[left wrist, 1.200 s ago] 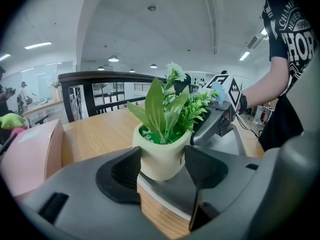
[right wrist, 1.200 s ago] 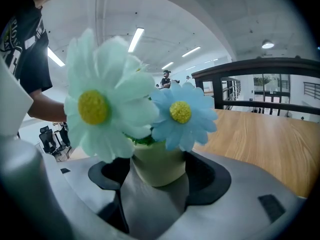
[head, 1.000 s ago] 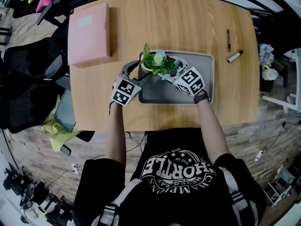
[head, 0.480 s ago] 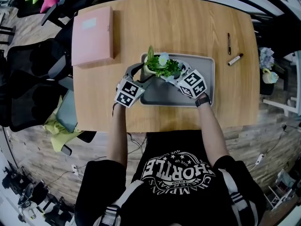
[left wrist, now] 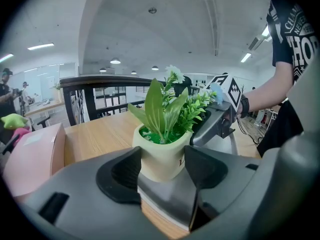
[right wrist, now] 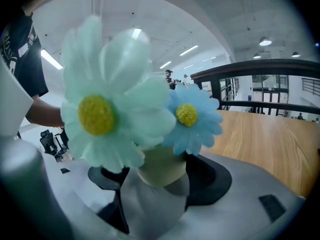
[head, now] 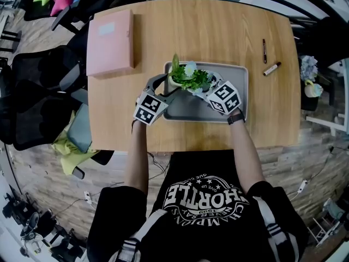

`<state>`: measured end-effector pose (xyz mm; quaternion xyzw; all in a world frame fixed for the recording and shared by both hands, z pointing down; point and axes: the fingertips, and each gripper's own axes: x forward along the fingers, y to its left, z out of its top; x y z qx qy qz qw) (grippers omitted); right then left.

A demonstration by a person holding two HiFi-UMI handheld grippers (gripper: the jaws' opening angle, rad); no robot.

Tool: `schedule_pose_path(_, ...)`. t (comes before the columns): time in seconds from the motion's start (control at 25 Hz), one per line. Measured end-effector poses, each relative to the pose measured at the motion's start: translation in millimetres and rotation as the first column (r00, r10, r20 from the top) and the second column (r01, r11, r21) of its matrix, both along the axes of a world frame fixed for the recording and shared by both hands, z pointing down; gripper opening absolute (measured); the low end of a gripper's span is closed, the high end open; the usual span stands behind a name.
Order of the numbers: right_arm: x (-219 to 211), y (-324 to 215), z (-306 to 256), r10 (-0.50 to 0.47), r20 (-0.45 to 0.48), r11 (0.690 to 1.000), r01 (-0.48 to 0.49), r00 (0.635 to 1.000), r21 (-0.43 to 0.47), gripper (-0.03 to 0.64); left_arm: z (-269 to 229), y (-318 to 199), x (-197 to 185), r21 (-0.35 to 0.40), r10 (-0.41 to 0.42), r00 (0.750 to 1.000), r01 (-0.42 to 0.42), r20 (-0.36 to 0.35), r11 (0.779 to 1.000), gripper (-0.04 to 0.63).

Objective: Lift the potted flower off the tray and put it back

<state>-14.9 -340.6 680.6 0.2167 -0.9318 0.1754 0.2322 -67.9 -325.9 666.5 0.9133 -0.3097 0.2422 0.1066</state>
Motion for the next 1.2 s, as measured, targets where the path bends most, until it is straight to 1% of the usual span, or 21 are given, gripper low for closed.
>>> schedule_pose_path(0.64,7.4,6.1,-29.2,0.026,0.004,1.0,-0.026,1.0,-0.003,0.365,-29.4,4.9,6.4,0.003,0.025,1.0,-0.025,-0.017,1.0,0.288)
schedule_pose_path(0.8,13.9,4.1,-36.2,0.041,-0.002,0.999,-0.041,0.999,-0.003,0.365,-35.9,2.2,13.2,0.006,0.036,0.999,-0.035,-0.02,0.999,0.288)
schedule_pose_path(1.08,19.0,10.4,-43.3,0.073,0.0,0.997,-0.073,0.997,-0.023,0.365,-44.7,6.6,18.5,-0.003,0.057,0.998,-0.057,-0.016,0.998,0.29)
schedule_pose_path(1.2,20.8,12.4,-47.1,0.081,-0.011,0.996,-0.081,0.997,-0.027,0.367,-48.1,8.3,21.5,-0.011,0.052,0.999,-0.052,0.002,0.999,0.291)
